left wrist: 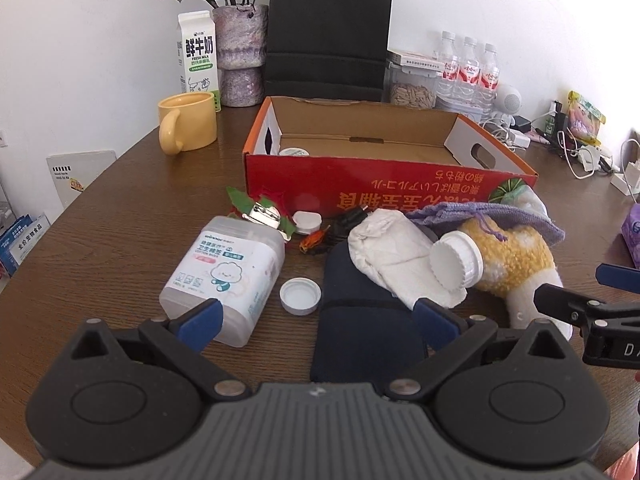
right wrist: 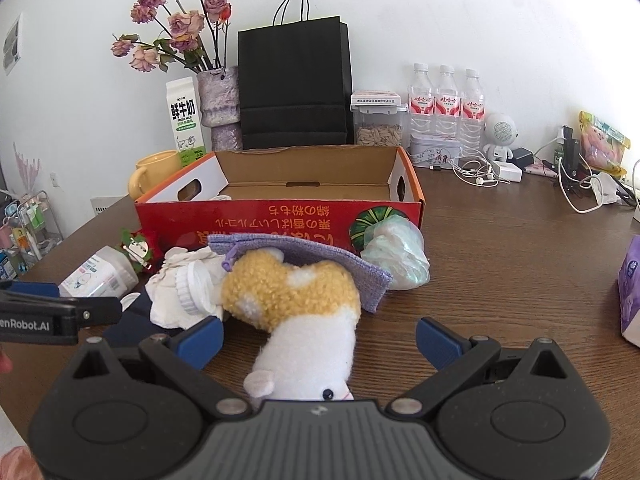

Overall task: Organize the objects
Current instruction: 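Move both grippers back toward the remaining items on the table, then grasp the navy zippered case with the left gripper while the right gripper grasps the plush sheep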

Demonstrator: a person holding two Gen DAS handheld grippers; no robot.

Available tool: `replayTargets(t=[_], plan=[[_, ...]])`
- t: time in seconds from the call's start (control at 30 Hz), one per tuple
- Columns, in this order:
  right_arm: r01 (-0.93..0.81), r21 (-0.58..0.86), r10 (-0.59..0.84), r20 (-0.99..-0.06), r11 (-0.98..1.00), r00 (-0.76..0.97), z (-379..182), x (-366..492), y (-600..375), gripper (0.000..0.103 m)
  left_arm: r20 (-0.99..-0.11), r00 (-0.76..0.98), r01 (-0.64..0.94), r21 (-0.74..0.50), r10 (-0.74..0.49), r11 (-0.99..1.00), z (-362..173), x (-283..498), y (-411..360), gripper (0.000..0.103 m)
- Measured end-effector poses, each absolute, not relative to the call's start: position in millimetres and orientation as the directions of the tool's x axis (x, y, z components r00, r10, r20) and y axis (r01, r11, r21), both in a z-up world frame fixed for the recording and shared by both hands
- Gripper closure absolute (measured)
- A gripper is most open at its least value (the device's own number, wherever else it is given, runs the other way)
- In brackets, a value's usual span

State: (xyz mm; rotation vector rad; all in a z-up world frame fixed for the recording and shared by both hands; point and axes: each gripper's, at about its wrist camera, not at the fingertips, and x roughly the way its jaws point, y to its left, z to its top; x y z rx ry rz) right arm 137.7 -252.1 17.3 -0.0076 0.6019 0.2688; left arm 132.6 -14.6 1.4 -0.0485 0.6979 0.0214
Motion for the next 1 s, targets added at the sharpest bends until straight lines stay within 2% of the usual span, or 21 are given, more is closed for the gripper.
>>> replayTargets(t=[0.43, 0.83, 0.93, 1.0], plan=[[-0.247, 0.095, 0.255, -0.594, 0.964, 0.763, -2, 153, -256, 0.000, -0.698, 0.716, 0.005, -0.026, -0.022, 1.000, -23, 153, -36, 0.000], [-0.253, 0.121, 0.273, -0.611, 0.960, 0.743, -14, 169, -258, 0.000, -0.709, 0.705, 0.009, -0.030, -0.028, 0.999, -32, 169, -48, 0.002], [-0.257, 0.124, 0.278, -0.610, 0.958, 0.742, -15, 172, -257, 0.000, -0.707, 0.707, 0.014, -0.030, -0.031, 0.999, -33, 170, -49, 0.008], [-0.257, 0.124, 0.278, -0.610, 0.958, 0.742, -15, 174, -256, 0.001, -0.700, 0.714, 0.021, -0.026, -0.033, 0.999, -33, 169, -51, 0.019]])
